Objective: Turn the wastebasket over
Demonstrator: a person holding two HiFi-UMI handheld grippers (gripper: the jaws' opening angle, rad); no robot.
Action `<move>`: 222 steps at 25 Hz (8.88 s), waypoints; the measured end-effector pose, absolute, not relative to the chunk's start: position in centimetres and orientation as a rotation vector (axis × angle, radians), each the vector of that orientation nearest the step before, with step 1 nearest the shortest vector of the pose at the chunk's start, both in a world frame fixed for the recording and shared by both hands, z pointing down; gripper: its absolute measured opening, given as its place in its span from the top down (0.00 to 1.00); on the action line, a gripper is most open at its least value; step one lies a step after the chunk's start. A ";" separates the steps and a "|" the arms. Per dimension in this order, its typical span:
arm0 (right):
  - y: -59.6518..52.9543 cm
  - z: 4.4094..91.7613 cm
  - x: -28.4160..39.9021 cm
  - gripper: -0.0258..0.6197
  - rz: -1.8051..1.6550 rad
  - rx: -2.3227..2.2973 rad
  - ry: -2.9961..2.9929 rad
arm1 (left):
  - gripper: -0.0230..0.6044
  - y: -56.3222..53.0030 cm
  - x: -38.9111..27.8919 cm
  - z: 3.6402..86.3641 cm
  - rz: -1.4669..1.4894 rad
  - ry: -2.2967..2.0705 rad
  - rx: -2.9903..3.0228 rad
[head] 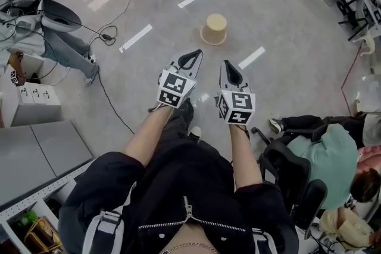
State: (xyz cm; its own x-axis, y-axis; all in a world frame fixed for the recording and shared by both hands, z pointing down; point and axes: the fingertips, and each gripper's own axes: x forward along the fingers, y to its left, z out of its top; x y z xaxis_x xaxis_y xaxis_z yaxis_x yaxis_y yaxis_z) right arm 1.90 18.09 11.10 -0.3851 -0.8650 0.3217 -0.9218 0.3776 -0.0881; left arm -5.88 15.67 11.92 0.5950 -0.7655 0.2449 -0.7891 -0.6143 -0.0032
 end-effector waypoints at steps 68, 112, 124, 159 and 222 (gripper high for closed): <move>-30.9 15.6 12.7 0.94 0.453 1.550 -2.376 | 0.96 -32.4 0.5 16.2 0.553 -1.275 2.664; -37.8 56.5 12.9 0.94 0.337 1.388 -2.206 | 0.95 -42.7 0.1 57.8 0.642 -1.004 2.798; -40.1 69.3 13.9 0.87 0.214 1.426 -2.236 | 0.95 -44.3 0.7 72.4 0.679 -0.973 2.840; -42.1 91.5 15.2 0.59 1.110 1.296 -2.296 | 0.45 -45.5 2.1 91.5 0.384 -0.780 2.422; -39.0 94.4 12.9 0.90 0.647 1.084 -2.204 | 0.69 -34.4 3.2 95.2 0.505 -0.550 2.669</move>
